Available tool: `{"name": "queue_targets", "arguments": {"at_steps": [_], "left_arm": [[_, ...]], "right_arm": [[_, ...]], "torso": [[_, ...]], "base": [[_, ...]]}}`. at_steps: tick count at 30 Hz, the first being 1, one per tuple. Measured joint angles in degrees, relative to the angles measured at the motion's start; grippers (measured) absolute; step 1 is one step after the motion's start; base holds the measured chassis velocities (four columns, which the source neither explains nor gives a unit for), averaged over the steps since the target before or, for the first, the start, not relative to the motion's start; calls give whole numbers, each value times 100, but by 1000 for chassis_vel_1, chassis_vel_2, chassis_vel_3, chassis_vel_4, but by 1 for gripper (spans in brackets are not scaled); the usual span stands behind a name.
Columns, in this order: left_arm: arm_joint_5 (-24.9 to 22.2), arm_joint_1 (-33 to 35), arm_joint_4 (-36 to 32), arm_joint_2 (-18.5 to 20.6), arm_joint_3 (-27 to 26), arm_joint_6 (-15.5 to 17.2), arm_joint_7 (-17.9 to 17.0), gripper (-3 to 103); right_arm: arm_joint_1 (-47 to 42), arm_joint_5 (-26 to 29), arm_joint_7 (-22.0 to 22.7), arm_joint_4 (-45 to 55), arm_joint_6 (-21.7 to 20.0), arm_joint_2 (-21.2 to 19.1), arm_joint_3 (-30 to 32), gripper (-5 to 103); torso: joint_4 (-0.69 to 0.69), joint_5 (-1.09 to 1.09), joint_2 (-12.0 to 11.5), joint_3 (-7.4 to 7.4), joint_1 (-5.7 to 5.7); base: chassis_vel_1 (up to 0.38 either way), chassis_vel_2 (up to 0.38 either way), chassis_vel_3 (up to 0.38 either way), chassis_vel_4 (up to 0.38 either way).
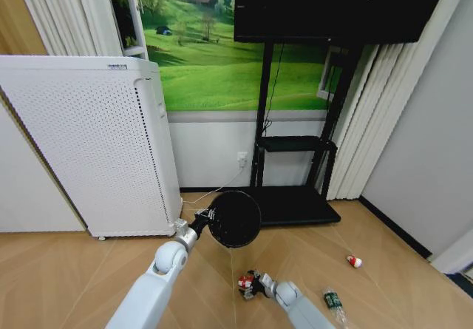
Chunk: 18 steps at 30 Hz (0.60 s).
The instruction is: Pick up the trash bin and place the garbage on the floor into it.
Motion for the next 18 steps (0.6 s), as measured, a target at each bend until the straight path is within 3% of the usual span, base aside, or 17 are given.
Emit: {"name": "queue_targets", "arguments": {"at_steps": [3, 7, 10, 18], "left_arm": [[-8, -30, 32, -39, -15, -17, -20, 4], [-10, -53, 51, -49, -16, -24, -29, 4], [-15, -75, 80, -63, -17, -35, -25, 4], [-13, -38, 95, -73, -131, -59, -18, 4]], "right_arm": [[-53, 114, -72, 85, -79, -58, 2, 66], [-67, 136, -82, 88, -79, -62, 29, 56], [-98, 148, -75, 98, -59, -63, 63, 41], [-263, 234, 45, 355, -139, -134, 360, 29]], "torso": [[-1, 0, 0, 0, 0], [0, 0, 0, 0, 0], [0, 0, 0, -1, 0], [2, 3, 0, 0, 0]], "base": [[0, 0, 0, 0], [0, 0, 0, 0], [0, 0, 0, 0], [0, 0, 0, 0]]}}
